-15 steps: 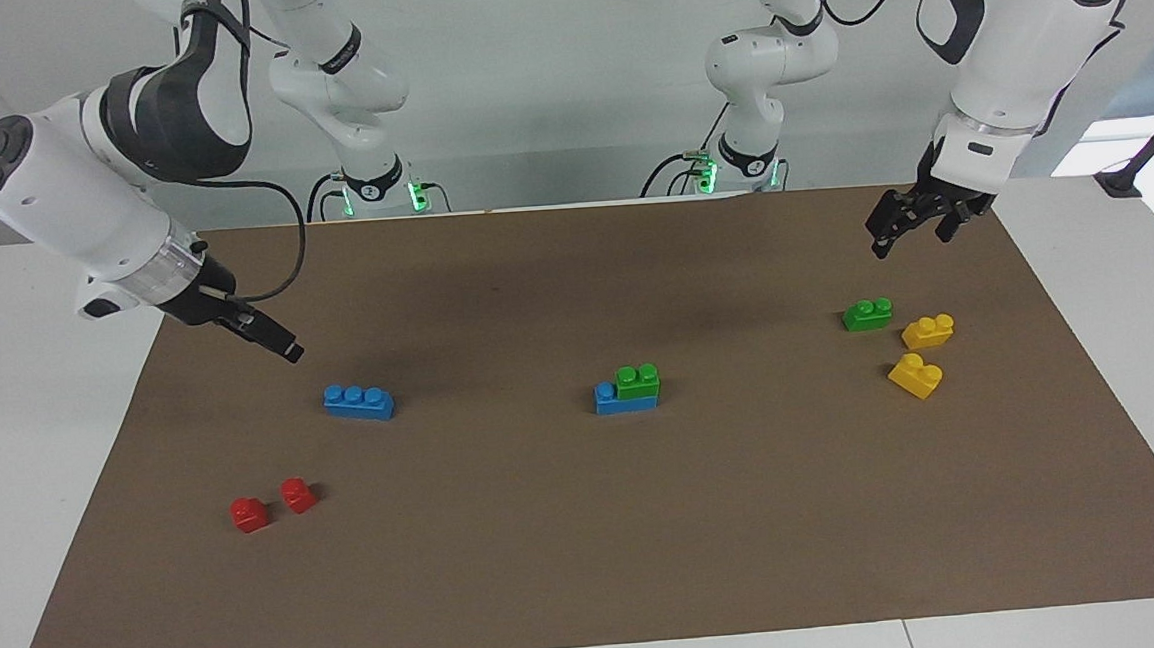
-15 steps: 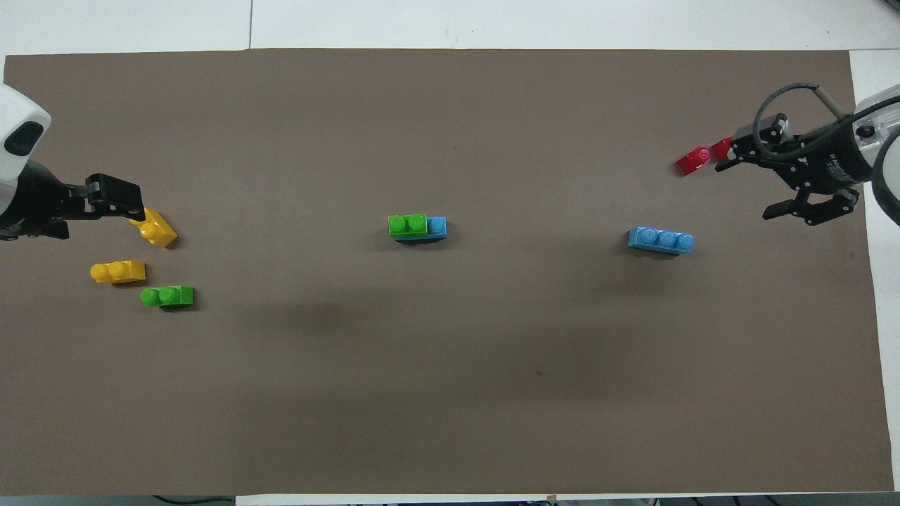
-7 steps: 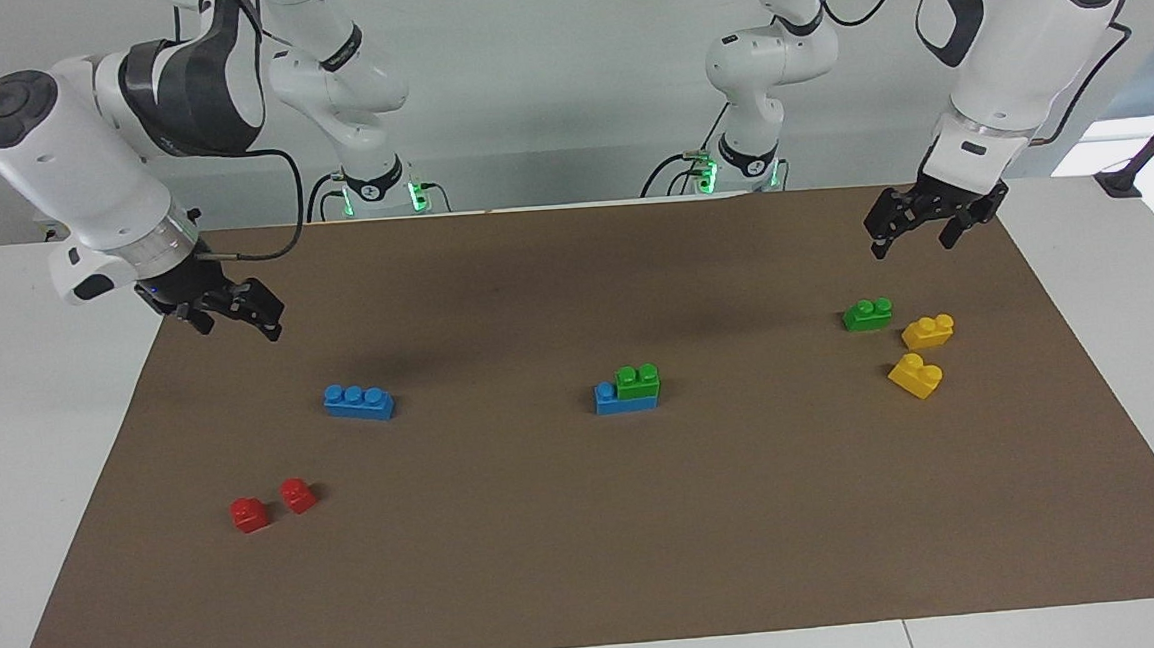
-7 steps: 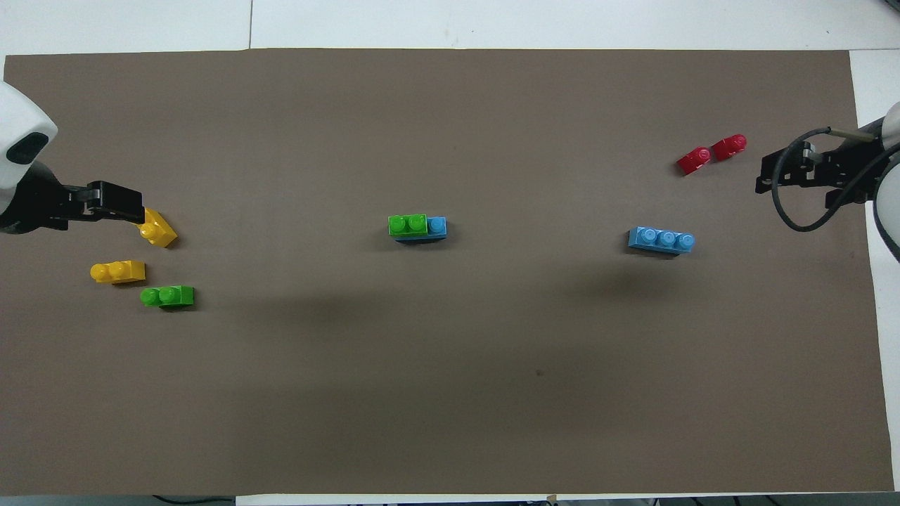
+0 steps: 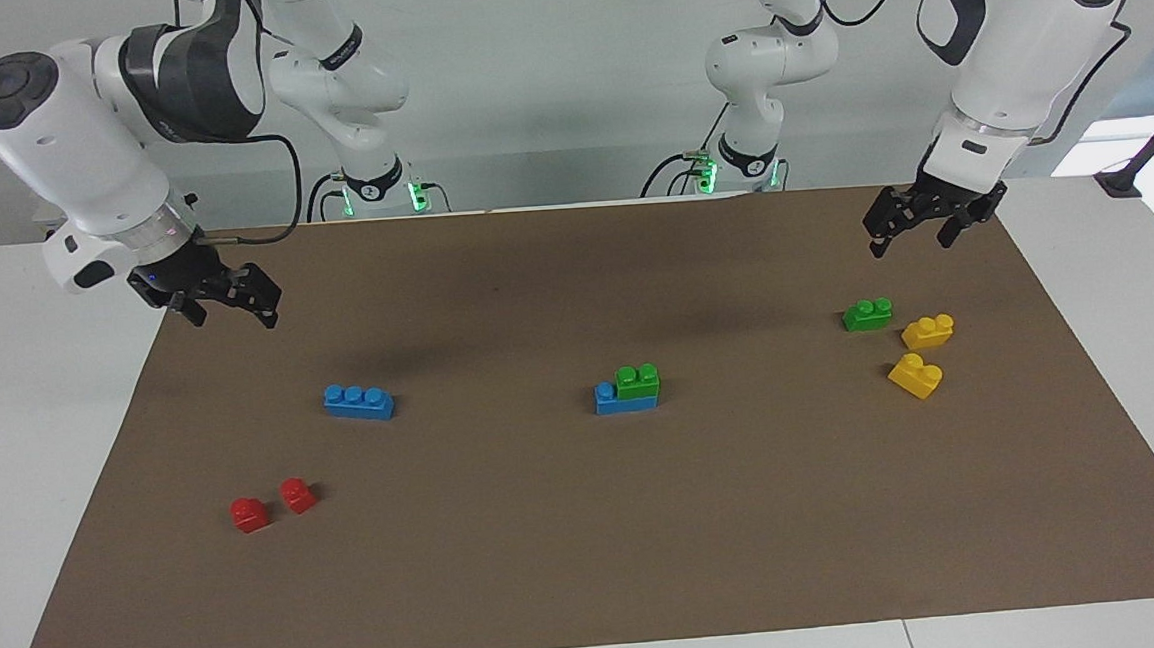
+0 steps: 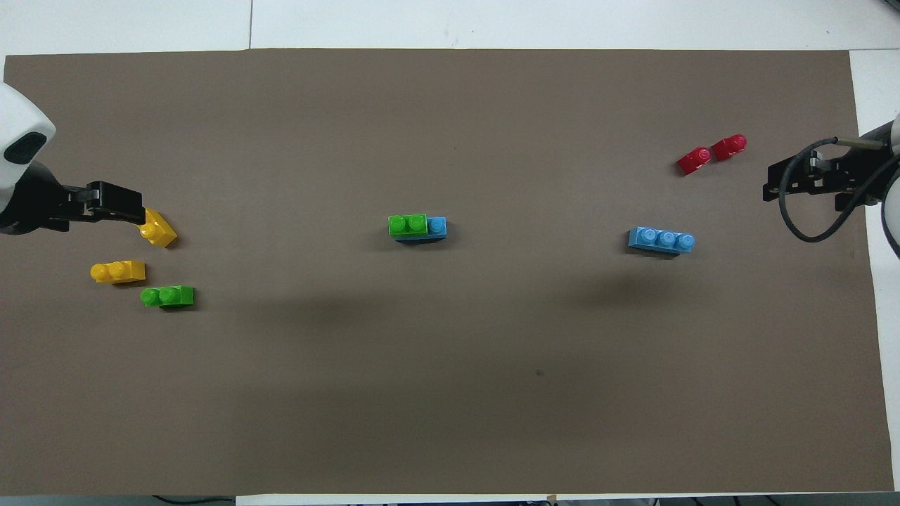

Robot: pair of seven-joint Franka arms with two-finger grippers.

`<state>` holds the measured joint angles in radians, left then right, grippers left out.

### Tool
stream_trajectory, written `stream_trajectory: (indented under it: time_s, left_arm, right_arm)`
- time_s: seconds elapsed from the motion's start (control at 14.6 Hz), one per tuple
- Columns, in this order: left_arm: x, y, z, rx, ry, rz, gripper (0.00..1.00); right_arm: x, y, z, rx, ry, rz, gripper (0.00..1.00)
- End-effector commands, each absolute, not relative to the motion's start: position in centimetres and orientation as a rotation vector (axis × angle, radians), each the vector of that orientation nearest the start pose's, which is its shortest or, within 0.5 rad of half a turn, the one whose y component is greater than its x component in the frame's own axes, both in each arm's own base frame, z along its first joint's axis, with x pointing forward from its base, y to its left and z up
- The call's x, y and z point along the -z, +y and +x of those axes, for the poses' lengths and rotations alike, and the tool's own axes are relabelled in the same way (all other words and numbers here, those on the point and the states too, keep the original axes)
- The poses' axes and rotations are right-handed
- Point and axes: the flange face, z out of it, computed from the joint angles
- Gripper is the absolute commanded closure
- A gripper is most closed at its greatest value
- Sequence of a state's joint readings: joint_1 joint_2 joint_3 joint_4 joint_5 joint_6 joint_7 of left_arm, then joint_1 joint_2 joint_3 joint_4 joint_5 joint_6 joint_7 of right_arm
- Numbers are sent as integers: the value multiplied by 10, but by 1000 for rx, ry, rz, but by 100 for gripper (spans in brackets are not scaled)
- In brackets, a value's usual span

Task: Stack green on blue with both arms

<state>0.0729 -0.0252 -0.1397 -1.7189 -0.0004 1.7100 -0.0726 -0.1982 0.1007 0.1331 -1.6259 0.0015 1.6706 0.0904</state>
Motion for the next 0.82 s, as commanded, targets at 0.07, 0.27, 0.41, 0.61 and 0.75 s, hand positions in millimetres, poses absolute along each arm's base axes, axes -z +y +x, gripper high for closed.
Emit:
stream_trajectory:
  time_s: [0.07,0.27,0.41,0.61,0.75]
  left_arm:
    - [-590,-35,546,15,-1,-3156,0]
    - [-587,-34,546,6,1,-3154,0]
    - [-587,-34,546,5,1,-3154,0]
    - [-586,-37,546,5,9,-3154,0]
    - [-587,-37,546,8,9,-3154,0]
  right_arm:
    - [-554,-43,581,-96,166,-3158,0]
    - [-554,-43,581,-94,160,-3168,0]
    - [-555,-42,581,-92,157,-3170,0]
    - [-563,-43,584,-60,152,-3179,0]
    - [-564,-43,584,-57,90,-3208,0]
